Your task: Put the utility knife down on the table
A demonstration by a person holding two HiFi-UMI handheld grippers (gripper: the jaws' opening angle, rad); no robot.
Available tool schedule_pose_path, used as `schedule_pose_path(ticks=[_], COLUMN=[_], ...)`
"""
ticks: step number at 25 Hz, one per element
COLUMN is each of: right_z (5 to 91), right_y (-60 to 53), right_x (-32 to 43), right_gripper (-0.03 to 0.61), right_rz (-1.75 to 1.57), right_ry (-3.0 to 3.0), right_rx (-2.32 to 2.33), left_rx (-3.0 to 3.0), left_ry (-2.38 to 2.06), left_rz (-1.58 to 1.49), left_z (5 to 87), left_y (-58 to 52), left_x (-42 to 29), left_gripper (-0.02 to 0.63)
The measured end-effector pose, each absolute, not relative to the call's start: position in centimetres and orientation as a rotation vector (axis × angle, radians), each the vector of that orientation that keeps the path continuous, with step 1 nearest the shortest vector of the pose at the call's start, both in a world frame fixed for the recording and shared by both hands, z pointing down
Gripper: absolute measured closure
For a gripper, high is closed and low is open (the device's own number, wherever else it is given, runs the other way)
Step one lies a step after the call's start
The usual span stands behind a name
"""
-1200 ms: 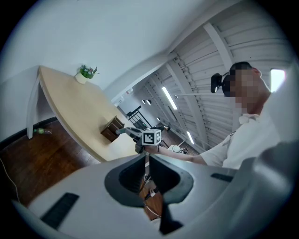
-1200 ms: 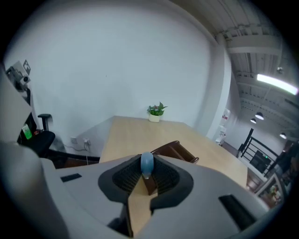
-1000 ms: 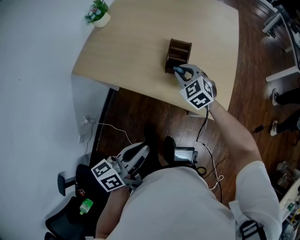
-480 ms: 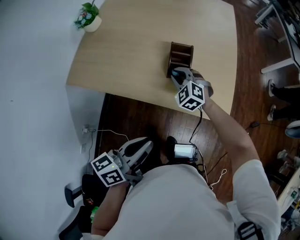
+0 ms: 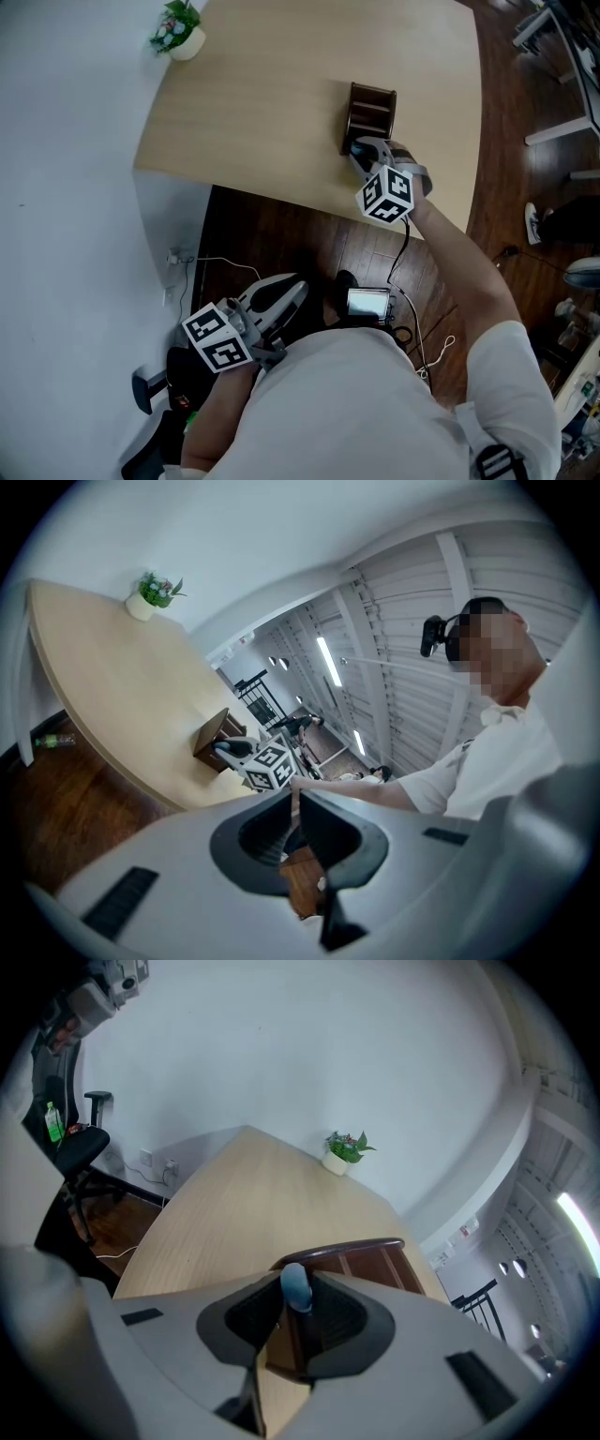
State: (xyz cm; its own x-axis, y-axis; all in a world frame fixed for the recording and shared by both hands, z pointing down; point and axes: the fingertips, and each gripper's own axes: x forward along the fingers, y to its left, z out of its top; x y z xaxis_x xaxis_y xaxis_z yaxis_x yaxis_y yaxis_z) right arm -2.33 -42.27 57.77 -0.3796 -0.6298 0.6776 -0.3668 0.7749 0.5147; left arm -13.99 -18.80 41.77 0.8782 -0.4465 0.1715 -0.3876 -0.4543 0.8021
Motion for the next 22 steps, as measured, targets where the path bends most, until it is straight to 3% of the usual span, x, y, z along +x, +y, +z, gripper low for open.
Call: schedule_pose_path(ticks=[7,14,22], right_z=[57.7,56.6,55.8], right_y=[-42.8,-42.0,-40.9], right_x=[-2.6,-2.1,-2.0], right_gripper=[0.505,0.426,0.419], right_rz=[-0.318,-0.294,-0.303], right_ry=[-2.03,-2.048,-2.055], right_rx=[0.77,0.79,0.802], left_rx=[2.096,2.106,2.107], left_ry=[-0.597,-0.617,-0.635], left_rz=[-0.08,-0.096,-0.109], left_z=[41.8,40.9,40.9], left_y=[-19.0,-17.9,-17.8], left_x=[-13.8,-13.5,-13.7], left_gripper=[0.609,0.609,0.609])
